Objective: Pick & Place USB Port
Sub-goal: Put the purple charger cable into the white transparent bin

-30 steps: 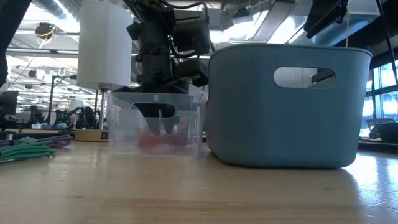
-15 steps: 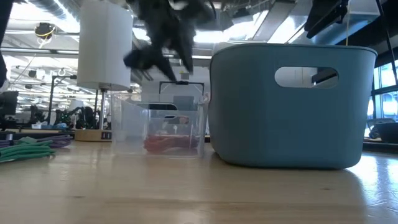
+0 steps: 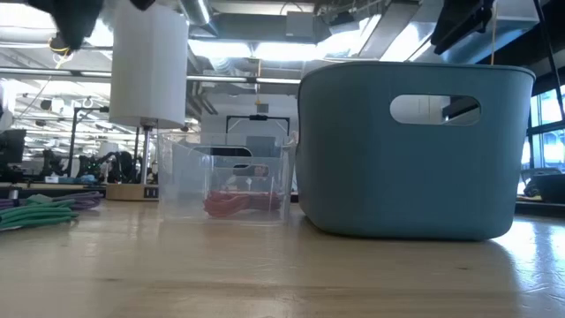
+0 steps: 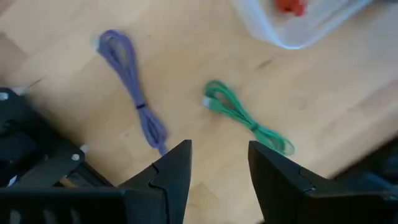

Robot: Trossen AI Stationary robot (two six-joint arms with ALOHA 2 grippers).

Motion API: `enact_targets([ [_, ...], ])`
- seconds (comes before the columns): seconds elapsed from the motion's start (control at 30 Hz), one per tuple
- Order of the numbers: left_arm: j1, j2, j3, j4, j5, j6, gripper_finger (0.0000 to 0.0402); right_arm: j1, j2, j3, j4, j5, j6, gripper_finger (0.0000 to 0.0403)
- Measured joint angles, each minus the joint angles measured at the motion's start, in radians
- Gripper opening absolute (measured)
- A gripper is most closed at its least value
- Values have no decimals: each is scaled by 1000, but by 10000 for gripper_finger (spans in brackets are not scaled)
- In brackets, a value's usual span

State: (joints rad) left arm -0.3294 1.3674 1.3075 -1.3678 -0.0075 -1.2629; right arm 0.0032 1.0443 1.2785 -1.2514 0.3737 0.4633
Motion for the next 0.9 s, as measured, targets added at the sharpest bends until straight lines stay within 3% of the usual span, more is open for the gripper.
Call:
enact_targets([
  [0.2,-102,-41,-170,15,-12,-194,150,0,0,0,13,0,0,206],
  [0.43,-153,-80,-368,315,16,-312,152,0,0,0,14,0,3,206],
  [0.53,-152,-80,-429,347,29,-349,161,0,1,0,26,0,1,206],
  [0.7,-126,-80,-476,355,68,-366,185,0,1,0,29,0,1,206],
  [0.9,-87,-80,-484,412,38,-335,211,0,1,0,29,0,27,206],
])
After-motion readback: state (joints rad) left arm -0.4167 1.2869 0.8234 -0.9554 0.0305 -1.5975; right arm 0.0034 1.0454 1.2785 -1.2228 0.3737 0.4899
